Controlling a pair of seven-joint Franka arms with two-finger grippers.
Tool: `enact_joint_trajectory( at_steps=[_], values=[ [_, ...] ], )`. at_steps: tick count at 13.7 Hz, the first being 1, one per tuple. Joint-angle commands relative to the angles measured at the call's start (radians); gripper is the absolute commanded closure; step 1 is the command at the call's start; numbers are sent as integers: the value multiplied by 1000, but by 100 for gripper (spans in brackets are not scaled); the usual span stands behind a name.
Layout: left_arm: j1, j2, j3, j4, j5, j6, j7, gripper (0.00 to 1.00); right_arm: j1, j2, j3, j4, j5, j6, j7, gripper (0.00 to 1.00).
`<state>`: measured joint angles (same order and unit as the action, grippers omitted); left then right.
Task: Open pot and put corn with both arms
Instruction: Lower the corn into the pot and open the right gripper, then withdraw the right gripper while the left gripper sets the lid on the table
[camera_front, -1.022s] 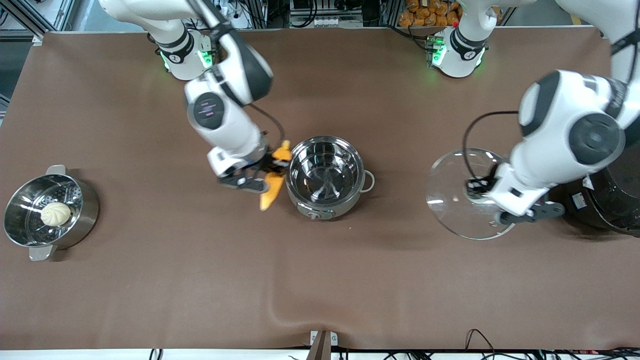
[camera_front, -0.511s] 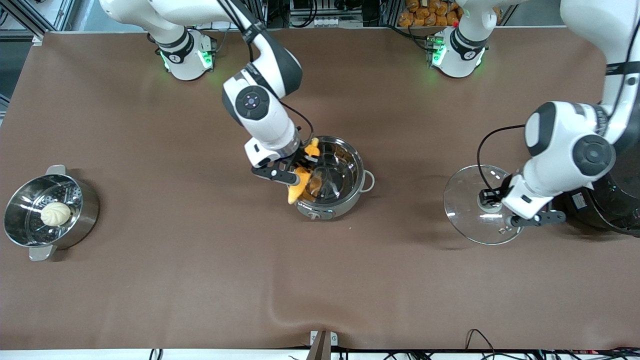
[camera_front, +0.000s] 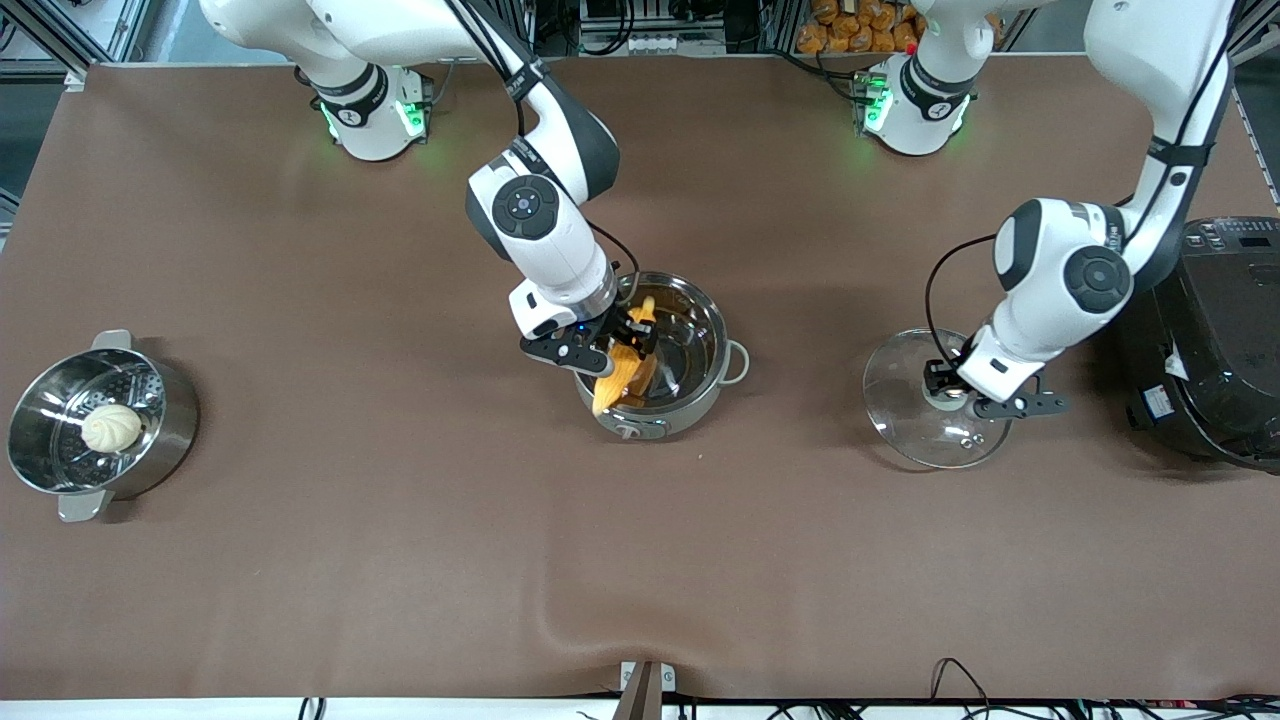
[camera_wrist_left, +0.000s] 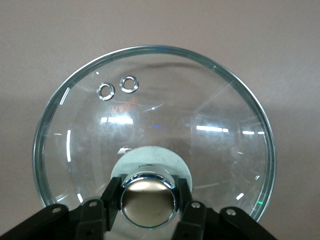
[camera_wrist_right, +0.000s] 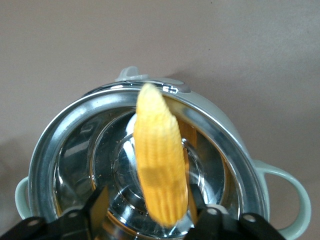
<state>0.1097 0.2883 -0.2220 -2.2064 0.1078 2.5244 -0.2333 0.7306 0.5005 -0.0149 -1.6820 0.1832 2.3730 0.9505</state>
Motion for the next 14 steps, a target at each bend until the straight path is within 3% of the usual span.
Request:
enact_joint_trajectory(
  at_steps=[1, 3, 6, 8, 9, 12, 14],
  values=[
    [19, -8, -8, -27, 32, 27, 15, 100, -3, -52, -17, 10, -30, -96, 28, 0],
    [34, 12, -8, -27, 32, 30, 12, 100, -33, -187, -101, -5, -42, -226, 13, 0],
    [41, 46, -8, -24, 32, 45, 9, 96, -97, -273, -189, -13, -83, -372, -151, 0],
    [41, 51, -8, -21, 32, 47, -1, 17, -182, -301, -208, -34, -88, -408, -287, 0],
    [47, 45, -10, -15, 32, 47, -1, 0, -236, -313, -208, -38, -88, -425, -373, 0],
    [57, -20, -11, 14, 26, 30, -26, 0, -365, -339, -208, -38, -82, -486, -591, 0],
    [62, -60, -11, 98, 26, -53, -52, 0, -423, -364, -209, -28, -82, -564, -642, 0]
  ],
)
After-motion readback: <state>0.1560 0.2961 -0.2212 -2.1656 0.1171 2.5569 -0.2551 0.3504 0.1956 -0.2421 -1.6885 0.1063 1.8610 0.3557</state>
